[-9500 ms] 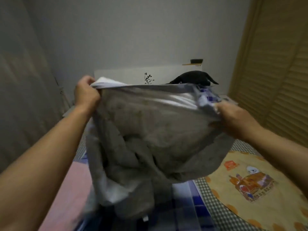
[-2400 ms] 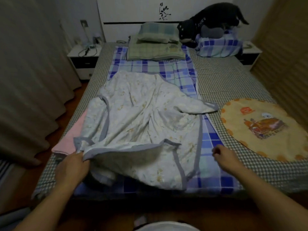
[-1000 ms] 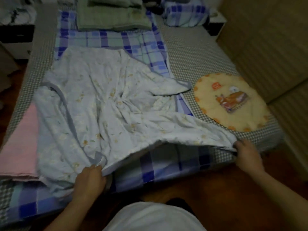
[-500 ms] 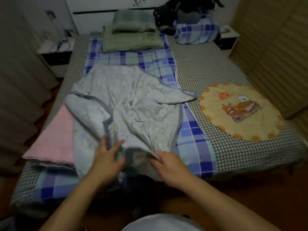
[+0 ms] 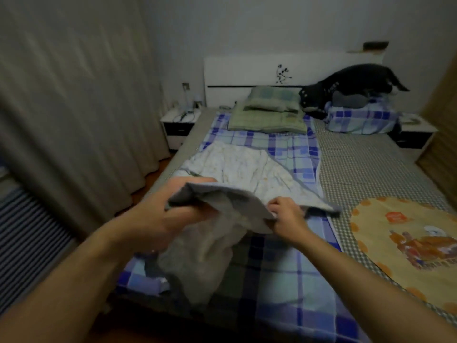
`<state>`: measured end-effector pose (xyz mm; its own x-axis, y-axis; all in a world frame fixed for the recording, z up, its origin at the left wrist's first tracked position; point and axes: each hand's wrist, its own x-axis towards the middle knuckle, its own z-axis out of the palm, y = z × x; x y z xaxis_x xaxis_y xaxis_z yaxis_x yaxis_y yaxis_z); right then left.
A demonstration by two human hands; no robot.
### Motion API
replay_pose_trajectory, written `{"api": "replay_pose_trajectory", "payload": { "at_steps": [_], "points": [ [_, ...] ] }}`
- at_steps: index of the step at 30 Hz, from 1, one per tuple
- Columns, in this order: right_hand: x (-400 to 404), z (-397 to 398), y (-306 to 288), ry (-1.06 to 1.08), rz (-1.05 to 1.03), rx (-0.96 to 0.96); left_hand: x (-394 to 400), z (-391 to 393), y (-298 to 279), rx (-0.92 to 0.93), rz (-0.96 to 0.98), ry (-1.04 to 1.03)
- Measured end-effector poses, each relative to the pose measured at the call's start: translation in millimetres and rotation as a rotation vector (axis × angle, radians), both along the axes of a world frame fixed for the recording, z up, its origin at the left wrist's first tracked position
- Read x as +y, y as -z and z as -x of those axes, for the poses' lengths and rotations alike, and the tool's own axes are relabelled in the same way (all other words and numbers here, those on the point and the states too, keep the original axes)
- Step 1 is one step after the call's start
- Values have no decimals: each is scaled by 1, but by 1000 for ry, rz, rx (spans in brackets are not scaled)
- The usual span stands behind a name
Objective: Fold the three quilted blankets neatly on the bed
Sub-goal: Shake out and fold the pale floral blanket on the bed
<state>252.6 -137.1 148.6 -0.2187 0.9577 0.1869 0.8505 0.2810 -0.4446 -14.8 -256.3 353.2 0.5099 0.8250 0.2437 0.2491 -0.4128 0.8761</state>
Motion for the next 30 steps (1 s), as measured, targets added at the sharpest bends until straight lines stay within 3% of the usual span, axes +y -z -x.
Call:
{"api": "replay_pose_trajectory", "payload": {
  "at_steps": [3, 5, 7, 9, 10, 11, 13, 16, 18, 19, 21, 23, 24, 27, 30],
  "points": [
    [43, -41, -11, 216, 114, 47, -2, 16, -29, -306, 125, -180],
    [56, -76, -29, 354, 138, 85, 25, 46, -28, -268, 46, -454],
    [54, -99, -63, 412, 64, 129, 66, 92, -13, 162, -186, -901],
    [34, -94, -101, 245, 72, 174, 94, 124, 15, 628, -155, -1265],
    [17, -82, -121, 89, 153, 147, 102, 125, 27, 717, -117, -1286],
    [-3, -66, -135, -58, 258, 79, 109, 114, 40, 741, -125, -1210],
    [-43, -33, -151, -262, 389, 11, 102, 63, 52, 540, -201, -857],
    [-84, -2, -168, -400, 459, 252, 50, -35, 58, 211, -8, -210],
    [-98, -4, -175, -459, 484, 351, 22, -73, 68, 139, 158, 47],
    [-102, -11, -175, -452, 432, 319, 18, -77, 75, 174, 187, 103],
    [-100, -36, -163, -356, 316, 277, 19, -67, 79, 441, 211, 179],
    [-95, -64, -141, -312, 397, 242, 20, -50, 84, 782, 195, 323],
    [-95, -73, -125, -331, 505, 157, 20, -44, 85, 827, 214, 374],
    [-97, -80, -75, -409, 698, -17, 36, -36, 80, 748, 101, 200],
    [-91, -56, -67, -232, 599, 266, 50, -59, 76, 620, 141, 51]
  ]
}}
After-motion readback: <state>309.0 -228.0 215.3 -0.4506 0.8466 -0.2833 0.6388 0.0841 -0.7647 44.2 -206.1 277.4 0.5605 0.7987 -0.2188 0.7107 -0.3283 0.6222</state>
